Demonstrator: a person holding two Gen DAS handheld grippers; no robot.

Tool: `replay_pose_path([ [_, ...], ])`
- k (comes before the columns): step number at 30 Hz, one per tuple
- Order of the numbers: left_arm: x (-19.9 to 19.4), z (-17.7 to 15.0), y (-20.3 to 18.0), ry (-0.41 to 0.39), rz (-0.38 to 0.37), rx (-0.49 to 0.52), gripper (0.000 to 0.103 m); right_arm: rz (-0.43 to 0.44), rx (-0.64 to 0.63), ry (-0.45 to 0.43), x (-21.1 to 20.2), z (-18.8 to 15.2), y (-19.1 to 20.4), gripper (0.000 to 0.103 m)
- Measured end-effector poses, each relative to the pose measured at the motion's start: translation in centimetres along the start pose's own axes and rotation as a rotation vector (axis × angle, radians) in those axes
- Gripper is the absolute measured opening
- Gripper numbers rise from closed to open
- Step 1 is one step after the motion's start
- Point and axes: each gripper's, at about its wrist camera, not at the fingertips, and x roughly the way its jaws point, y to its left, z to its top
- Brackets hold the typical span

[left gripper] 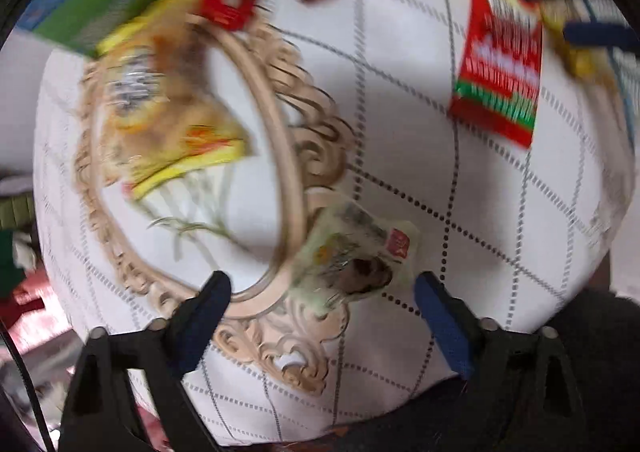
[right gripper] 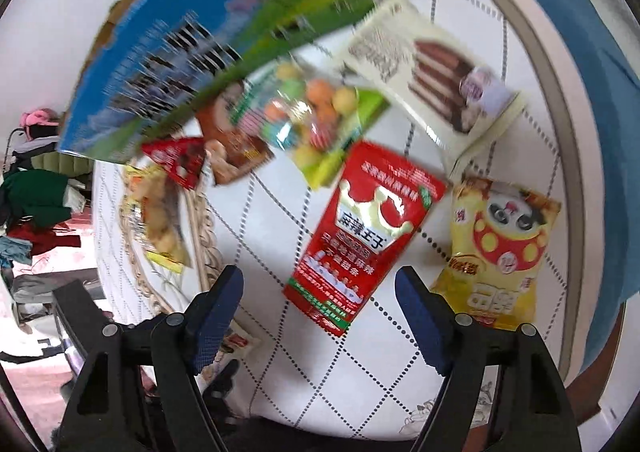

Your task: Organize snacks

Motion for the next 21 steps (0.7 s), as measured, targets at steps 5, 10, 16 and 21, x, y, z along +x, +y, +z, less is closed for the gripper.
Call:
replay_pose_path([
  [5, 1.2, 0.3, 0.2, 0.01, -0.012, -0.047, 0.055, -0.097, 0.007, 0.001, 3.3, 0.9, 0.4, 0.081],
  [10, 1.0, -0.2, 5.1, 0.0, -0.111, -0.303, 0.055, -0.221, -0.085, -0.039, 5.8, 1.4, 2.1, 0.077],
  [16, 2.9, -2.7, 11.0, 0.038, -0.372, -0.644, 0.055, -0.293, -0.356, -0.027, 6.9, -1.0, 5.7, 0.075],
  [21, 3.7, -3.2, 11.7, 0.052, -0.413, -0.693, 0.056, -0.296, -0.542, 0.079, 7.9, -4.4, 7.5, 0.073],
])
